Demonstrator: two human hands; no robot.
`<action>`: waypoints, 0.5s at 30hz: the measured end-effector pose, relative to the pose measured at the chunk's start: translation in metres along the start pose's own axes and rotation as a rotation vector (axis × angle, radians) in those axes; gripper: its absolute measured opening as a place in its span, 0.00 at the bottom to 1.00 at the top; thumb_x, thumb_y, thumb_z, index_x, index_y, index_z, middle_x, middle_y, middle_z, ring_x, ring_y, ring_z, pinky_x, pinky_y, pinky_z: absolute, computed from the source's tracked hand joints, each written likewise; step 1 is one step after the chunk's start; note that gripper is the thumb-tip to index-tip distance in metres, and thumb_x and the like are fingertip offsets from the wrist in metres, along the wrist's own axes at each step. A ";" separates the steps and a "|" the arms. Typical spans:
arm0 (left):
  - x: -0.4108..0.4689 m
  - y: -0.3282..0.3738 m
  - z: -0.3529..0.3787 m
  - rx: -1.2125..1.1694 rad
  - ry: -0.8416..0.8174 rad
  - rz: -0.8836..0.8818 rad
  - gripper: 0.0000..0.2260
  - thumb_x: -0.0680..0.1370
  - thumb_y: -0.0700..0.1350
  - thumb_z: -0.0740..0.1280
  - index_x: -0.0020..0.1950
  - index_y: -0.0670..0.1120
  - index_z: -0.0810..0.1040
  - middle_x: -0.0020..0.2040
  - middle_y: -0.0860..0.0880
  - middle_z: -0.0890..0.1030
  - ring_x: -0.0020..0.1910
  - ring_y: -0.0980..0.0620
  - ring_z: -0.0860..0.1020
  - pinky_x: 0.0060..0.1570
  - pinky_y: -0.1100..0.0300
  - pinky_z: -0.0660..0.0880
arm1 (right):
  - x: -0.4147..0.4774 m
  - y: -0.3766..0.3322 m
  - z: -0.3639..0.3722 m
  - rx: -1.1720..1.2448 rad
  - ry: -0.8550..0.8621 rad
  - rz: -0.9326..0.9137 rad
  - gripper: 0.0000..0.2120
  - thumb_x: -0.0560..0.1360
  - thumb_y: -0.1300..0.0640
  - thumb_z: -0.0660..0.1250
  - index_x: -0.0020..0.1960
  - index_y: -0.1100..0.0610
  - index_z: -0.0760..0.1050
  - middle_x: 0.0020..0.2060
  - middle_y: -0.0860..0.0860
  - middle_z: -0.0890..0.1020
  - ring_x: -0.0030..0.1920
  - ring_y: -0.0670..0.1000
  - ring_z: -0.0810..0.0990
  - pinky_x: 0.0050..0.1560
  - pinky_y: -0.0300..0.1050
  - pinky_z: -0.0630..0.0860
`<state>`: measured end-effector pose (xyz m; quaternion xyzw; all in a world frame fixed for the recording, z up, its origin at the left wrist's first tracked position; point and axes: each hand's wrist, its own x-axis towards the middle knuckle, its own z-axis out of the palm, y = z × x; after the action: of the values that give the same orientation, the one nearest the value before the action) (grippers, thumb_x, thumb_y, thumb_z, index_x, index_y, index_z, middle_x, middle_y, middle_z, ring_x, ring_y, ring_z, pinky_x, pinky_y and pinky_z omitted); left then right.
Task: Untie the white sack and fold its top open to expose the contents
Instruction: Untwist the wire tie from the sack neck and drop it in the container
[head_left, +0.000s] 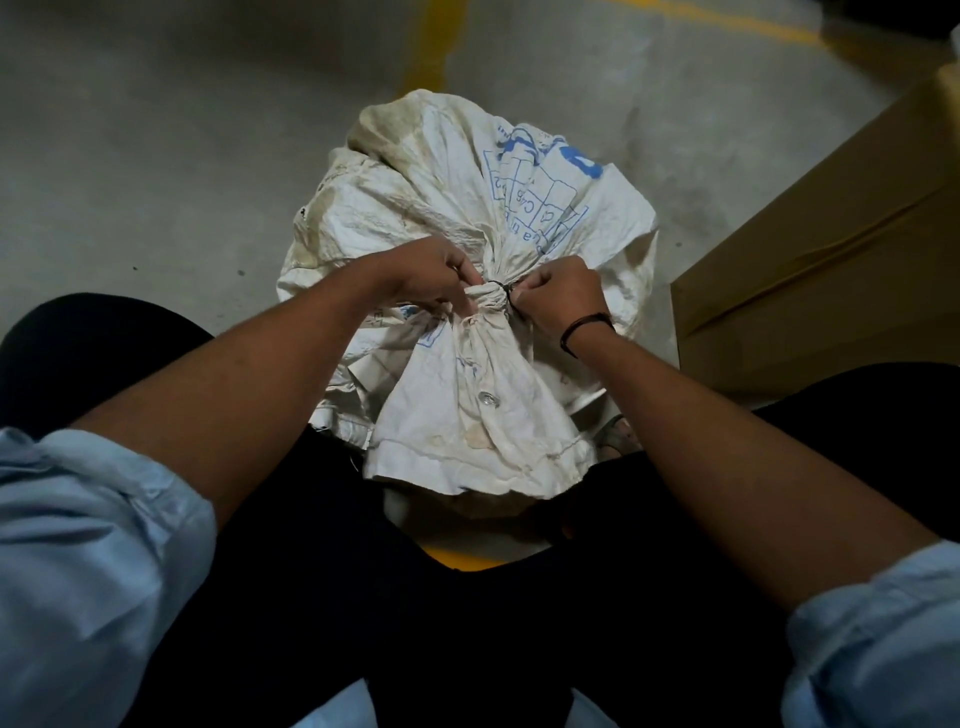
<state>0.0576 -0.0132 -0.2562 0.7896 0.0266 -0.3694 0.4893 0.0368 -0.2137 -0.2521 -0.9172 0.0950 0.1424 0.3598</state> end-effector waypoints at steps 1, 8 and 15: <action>0.000 0.002 0.001 0.002 0.005 -0.023 0.12 0.69 0.33 0.78 0.50 0.40 0.83 0.46 0.38 0.82 0.43 0.43 0.79 0.48 0.48 0.80 | 0.001 0.002 -0.001 0.034 -0.017 -0.005 0.08 0.67 0.60 0.73 0.29 0.53 0.82 0.31 0.48 0.84 0.38 0.49 0.84 0.42 0.49 0.84; 0.001 0.015 0.005 -0.090 0.104 -0.108 0.10 0.75 0.47 0.76 0.41 0.42 0.80 0.36 0.47 0.78 0.28 0.51 0.77 0.32 0.58 0.76 | -0.002 0.009 -0.010 0.344 -0.106 0.004 0.05 0.70 0.63 0.78 0.44 0.62 0.86 0.30 0.46 0.82 0.26 0.35 0.77 0.30 0.29 0.73; -0.001 0.022 0.010 0.007 0.190 -0.102 0.14 0.74 0.48 0.78 0.39 0.40 0.78 0.33 0.45 0.78 0.30 0.48 0.79 0.40 0.52 0.83 | 0.008 0.004 -0.012 0.244 -0.147 0.081 0.18 0.66 0.56 0.79 0.49 0.69 0.83 0.35 0.54 0.81 0.34 0.46 0.76 0.29 0.37 0.71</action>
<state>0.0597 -0.0319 -0.2417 0.8202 0.1119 -0.3175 0.4625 0.0454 -0.2253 -0.2489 -0.8492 0.1217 0.2112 0.4685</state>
